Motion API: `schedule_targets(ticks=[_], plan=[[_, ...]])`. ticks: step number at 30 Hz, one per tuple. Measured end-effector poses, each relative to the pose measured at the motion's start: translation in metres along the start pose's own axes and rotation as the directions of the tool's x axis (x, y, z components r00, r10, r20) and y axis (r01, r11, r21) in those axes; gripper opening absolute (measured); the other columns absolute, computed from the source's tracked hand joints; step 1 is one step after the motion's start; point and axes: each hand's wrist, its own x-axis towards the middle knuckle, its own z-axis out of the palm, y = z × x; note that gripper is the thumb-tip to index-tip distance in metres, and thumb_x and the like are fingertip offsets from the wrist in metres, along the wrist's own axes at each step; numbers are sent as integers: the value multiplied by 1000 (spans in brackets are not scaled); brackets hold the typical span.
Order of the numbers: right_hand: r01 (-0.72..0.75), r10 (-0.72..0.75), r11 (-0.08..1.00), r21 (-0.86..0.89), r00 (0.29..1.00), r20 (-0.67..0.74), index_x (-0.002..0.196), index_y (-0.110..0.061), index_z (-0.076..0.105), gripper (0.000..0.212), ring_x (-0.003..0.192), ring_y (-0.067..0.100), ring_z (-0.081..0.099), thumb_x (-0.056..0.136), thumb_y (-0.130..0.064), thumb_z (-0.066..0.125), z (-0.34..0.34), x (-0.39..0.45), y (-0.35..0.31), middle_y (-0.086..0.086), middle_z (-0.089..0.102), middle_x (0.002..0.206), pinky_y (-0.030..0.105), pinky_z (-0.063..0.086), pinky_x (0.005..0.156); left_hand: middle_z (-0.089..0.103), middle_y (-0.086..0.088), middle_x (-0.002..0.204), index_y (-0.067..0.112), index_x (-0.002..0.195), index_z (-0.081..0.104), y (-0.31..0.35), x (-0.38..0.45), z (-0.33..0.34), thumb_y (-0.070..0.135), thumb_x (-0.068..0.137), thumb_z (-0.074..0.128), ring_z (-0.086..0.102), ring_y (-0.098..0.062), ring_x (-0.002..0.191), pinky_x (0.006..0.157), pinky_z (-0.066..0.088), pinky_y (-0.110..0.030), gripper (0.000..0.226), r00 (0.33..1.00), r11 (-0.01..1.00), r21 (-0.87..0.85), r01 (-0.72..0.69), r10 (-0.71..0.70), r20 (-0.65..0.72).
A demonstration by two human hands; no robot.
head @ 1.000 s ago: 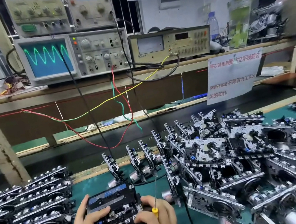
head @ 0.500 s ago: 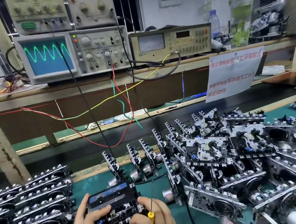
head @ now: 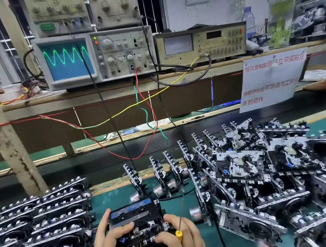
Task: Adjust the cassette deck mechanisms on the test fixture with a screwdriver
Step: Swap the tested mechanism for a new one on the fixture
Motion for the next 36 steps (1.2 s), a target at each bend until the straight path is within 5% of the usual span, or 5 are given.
schedule_targets(ticks=[3, 7, 23, 36], plan=[[-14, 14, 1000, 2, 1000, -9, 97, -44, 50, 61, 122, 14, 50, 49, -39, 88, 7, -2, 3, -19, 50, 134, 32, 54, 79, 33, 36, 144, 76, 102, 55, -4, -1, 3, 56, 40, 82, 33, -15, 141, 109, 22, -21, 71, 999, 999, 34, 40, -39, -31], [-40, 39, 999, 32, 999, 27, 100, -44, 50, 56, 129, 13, 45, 54, -39, 82, 10, -4, 5, -21, 46, 140, 31, 52, 81, 35, 13, 153, 67, 103, 60, -4, -2, 8, 58, 41, 77, 35, -1, 138, 110, 25, -29, 64, 994, 997, 50, 56, -51, -96], [-26, 25, 1000, 14, 997, 78, 102, -45, 47, 62, 128, 14, 46, 51, -41, 82, 11, -9, 6, -21, 44, 141, 27, 45, 86, 37, 6, 155, 59, 106, 62, -10, -3, 9, 60, 44, 77, 37, -17, 142, 112, 26, -39, 64, 994, 998, 57, 38, -32, -108], [-30, 30, 1000, 7, 997, 76, 98, -44, 48, 66, 122, 15, 50, 44, -34, 83, 2, -4, 0, -18, 50, 134, 30, 47, 84, 33, 15, 157, 62, 104, 62, -18, -6, 9, 65, 45, 79, 36, -5, 139, 110, 26, -40, 61, 992, 994, 80, 73, -65, -106]])
